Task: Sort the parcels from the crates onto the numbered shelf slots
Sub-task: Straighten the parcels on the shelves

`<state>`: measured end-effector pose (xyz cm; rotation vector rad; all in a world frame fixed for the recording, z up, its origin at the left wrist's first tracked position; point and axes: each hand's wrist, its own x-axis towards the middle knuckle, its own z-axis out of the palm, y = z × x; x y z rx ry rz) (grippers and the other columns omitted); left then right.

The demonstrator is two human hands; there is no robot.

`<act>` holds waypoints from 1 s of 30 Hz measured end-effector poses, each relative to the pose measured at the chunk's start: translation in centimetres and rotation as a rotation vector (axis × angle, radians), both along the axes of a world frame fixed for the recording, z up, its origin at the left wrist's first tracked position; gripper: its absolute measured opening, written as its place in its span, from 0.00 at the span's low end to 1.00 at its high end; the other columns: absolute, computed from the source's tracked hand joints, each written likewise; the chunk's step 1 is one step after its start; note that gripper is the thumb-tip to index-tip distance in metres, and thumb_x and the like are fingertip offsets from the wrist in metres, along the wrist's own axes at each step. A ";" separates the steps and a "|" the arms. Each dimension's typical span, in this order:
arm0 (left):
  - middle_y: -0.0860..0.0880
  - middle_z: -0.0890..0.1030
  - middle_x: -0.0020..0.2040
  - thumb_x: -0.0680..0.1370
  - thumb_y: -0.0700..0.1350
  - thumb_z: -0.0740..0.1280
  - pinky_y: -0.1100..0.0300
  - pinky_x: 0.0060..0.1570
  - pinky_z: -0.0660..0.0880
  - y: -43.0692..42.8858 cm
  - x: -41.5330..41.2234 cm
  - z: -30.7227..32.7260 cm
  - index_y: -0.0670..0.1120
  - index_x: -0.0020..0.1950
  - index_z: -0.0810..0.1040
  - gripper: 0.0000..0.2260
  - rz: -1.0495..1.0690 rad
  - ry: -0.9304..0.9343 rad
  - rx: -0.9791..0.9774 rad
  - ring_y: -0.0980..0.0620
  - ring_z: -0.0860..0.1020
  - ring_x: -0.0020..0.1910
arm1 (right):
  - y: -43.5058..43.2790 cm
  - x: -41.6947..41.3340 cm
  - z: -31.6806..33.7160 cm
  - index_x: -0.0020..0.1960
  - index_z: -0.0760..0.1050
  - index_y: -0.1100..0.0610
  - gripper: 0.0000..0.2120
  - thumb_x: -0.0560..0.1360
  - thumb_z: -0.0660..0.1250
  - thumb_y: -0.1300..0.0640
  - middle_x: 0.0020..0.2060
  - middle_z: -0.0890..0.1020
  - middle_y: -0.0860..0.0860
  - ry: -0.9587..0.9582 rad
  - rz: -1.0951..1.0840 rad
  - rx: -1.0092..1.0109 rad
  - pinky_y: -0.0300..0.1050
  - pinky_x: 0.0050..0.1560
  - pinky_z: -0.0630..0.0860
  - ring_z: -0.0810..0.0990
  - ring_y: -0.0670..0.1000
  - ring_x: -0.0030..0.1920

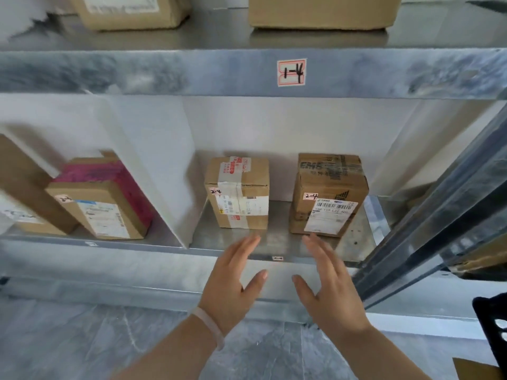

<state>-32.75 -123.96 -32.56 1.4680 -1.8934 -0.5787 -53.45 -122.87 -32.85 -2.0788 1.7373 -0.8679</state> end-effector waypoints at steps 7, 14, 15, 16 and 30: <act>0.48 0.74 0.69 0.76 0.55 0.65 0.56 0.69 0.67 2.6 10.4 2.4 0.46 0.71 0.72 0.25 0.324 -0.034 -0.027 0.48 0.71 0.69 | -0.6 10.1 2.1 0.74 0.58 0.40 0.31 0.74 0.67 0.44 0.70 0.70 0.45 0.020 0.261 -0.051 0.48 0.62 0.73 0.70 0.48 0.67; 0.47 0.75 0.68 0.74 0.53 0.67 0.49 0.67 0.71 3.0 20.5 1.7 0.47 0.70 0.74 0.25 0.417 0.018 -0.016 0.47 0.72 0.68 | -0.8 21.6 1.1 0.75 0.47 0.32 0.30 0.76 0.56 0.38 0.74 0.60 0.37 0.017 0.421 -0.049 0.45 0.68 0.68 0.64 0.43 0.72; 0.46 0.75 0.68 0.75 0.52 0.68 0.50 0.67 0.71 2.7 22.2 1.6 0.47 0.70 0.74 0.25 0.420 0.016 -0.007 0.46 0.72 0.68 | -1.0 23.2 0.8 0.75 0.47 0.32 0.30 0.76 0.56 0.38 0.75 0.58 0.36 0.016 0.419 -0.043 0.44 0.68 0.68 0.64 0.42 0.72; 0.46 0.75 0.69 0.75 0.50 0.70 0.51 0.67 0.70 2.2 23.9 1.4 0.47 0.70 0.73 0.24 0.415 0.008 -0.007 0.46 0.71 0.69 | -1.3 24.7 0.6 0.74 0.47 0.32 0.29 0.76 0.55 0.38 0.74 0.57 0.35 0.009 0.413 -0.031 0.42 0.68 0.67 0.62 0.41 0.73; 0.52 0.67 0.74 0.77 0.50 0.66 0.56 0.72 0.65 -6.9 36.8 -1.8 0.49 0.71 0.72 0.22 -0.046 0.056 0.047 0.55 0.64 0.73 | -7.7 35.4 -1.5 0.69 0.63 0.33 0.31 0.74 0.69 0.58 0.72 0.58 0.34 -0.117 0.096 0.187 0.23 0.64 0.54 0.59 0.35 0.72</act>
